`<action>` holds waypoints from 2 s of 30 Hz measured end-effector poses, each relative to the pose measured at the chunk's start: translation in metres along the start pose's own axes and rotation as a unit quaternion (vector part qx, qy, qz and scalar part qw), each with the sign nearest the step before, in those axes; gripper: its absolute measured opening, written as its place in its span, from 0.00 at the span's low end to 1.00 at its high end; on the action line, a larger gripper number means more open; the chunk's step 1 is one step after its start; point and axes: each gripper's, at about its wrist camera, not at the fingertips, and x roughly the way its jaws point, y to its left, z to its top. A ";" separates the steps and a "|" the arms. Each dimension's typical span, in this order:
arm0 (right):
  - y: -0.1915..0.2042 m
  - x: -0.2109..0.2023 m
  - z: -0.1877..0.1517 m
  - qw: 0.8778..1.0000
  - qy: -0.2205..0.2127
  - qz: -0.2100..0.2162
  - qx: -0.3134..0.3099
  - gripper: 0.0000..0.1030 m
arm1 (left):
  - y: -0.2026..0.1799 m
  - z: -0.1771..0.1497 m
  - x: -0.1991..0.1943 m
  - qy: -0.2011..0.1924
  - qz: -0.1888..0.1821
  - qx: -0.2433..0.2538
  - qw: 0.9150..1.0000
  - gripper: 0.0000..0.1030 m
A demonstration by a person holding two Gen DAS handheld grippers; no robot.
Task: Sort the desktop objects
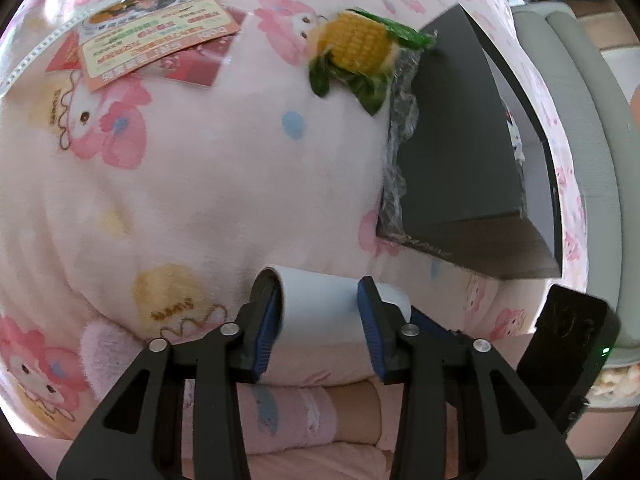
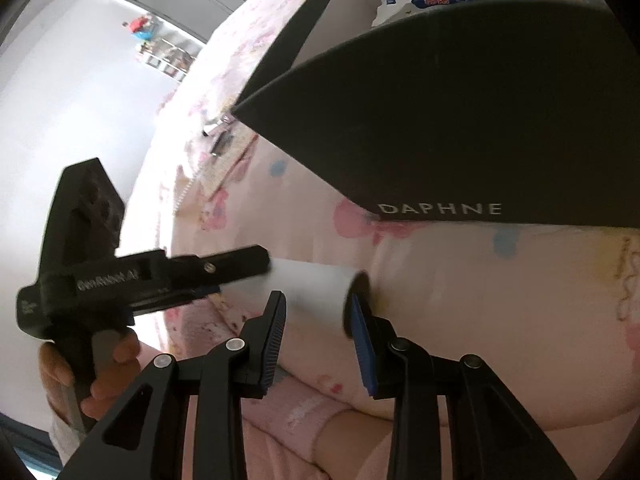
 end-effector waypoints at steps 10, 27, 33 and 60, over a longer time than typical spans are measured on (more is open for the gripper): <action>0.025 -0.048 0.007 0.996 -0.058 0.056 -0.026 0.30 | -0.040 -0.013 -0.064 -0.109 -0.063 0.084 0.988 0.44; -0.035 -0.133 0.112 0.986 -0.156 -0.010 -0.055 0.30 | -0.172 0.076 -0.032 -0.116 -0.085 0.179 0.973 0.45; -0.065 -0.114 0.111 0.991 -0.121 -0.048 -0.016 0.30 | -0.168 0.079 0.010 -0.084 -0.073 0.181 0.977 0.46; -0.068 -0.103 0.099 0.997 -0.069 -0.042 0.006 0.30 | -0.159 0.062 0.006 -0.084 0.016 0.230 0.969 0.57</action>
